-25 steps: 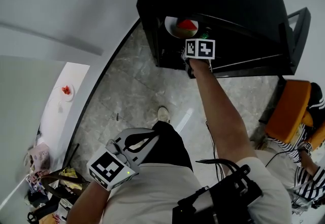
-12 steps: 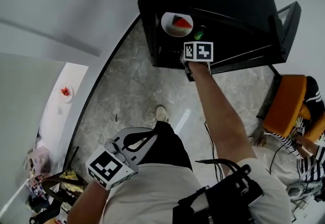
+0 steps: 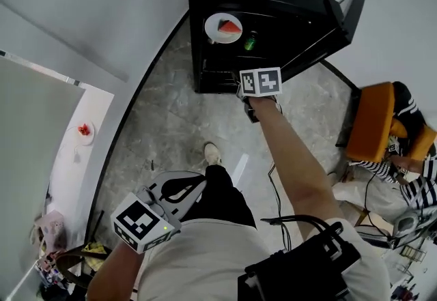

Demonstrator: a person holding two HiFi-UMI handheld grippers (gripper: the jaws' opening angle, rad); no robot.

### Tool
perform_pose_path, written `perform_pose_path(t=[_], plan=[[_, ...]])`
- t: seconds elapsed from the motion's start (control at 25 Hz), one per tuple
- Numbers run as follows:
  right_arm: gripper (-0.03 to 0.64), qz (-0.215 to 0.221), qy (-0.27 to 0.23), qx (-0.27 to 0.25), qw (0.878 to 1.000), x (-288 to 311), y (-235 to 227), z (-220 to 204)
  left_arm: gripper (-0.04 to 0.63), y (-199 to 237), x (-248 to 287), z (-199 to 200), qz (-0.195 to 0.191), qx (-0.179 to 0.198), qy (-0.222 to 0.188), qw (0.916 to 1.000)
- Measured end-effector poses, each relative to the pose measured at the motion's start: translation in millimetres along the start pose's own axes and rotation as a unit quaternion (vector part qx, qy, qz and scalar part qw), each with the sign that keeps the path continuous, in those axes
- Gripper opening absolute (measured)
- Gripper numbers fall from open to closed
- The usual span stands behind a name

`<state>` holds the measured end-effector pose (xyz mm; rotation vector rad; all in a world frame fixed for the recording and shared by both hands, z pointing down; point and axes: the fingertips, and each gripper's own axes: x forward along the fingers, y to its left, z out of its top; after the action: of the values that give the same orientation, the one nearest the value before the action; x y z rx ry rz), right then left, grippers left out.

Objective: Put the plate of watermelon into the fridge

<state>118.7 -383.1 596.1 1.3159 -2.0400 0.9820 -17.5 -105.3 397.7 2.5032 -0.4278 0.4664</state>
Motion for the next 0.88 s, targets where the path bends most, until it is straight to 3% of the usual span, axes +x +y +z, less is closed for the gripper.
perform_pose_path(t=[0.6, 0.88], plan=[[0.026, 0.025, -0.028, -0.031, 0.999, -147, 142, -97, 0.012, -81, -110, -38, -0.022, 0.029, -0.056, 0.9977], [0.025, 0.049, -0.035, -0.053, 0.997, -217, 213, -150, 0.012, -106, -151, -66, -0.003, 0.038, -0.070, 0.9968]])
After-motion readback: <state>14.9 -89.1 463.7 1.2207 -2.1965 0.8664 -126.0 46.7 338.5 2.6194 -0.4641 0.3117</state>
